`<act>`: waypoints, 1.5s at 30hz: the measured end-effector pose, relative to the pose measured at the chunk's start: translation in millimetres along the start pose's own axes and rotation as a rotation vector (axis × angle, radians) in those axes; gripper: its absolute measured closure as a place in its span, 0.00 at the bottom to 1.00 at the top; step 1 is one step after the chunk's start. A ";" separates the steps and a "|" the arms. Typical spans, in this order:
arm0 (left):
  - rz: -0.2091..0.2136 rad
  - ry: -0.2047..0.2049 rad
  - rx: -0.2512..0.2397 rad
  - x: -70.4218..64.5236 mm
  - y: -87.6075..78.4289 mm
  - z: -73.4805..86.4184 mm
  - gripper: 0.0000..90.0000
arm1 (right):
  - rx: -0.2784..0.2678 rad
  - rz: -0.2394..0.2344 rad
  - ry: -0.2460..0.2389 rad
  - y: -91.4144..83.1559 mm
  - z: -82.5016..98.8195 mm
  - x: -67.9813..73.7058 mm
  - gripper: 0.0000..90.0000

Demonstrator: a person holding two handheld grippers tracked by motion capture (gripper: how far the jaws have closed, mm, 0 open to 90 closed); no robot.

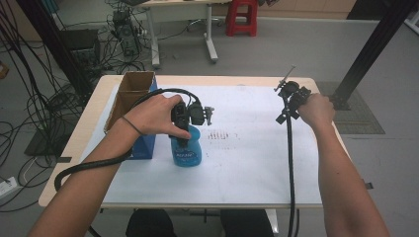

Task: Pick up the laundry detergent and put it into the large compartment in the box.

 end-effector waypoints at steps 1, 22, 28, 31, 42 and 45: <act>0.000 0.000 -0.001 -0.1 0.0 0.1 0.41 | -0.001 0.001 0.001 0.0 0.2 0.0 0.04; 0.012 -0.020 0.017 -1.0 -2.1 -2.8 0.41 | -0.011 -0.005 0.004 0.3 3.4 -0.6 0.04; 0.043 -0.036 -0.004 -0.8 -7.1 -1.3 0.42 | -0.016 -0.008 -0.001 1.1 3.0 -0.2 0.04; 0.047 -0.050 0.002 -2.1 -13.0 -1.8 0.42 | -0.018 -0.009 0.000 0.9 3.4 0.3 0.04; 0.034 -0.103 0.000 -3.3 -43.5 3.9 0.42 | -0.026 -0.005 -0.001 -1.4 6.2 2.4 0.04; 0.031 -0.113 0.005 -3.4 -52.8 4.3 0.42 | -0.030 -0.007 0.000 -1.4 6.9 2.5 0.04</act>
Point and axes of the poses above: each handheld gripper's, and its own axes: y roughly forward along the jaws, z roughly out of its underside, x roughly to its left, the point moved 3 cm from there along y, roughly forward along the jaws, and after that the axes turned 12 degrees about x, right-handed, at the moved point
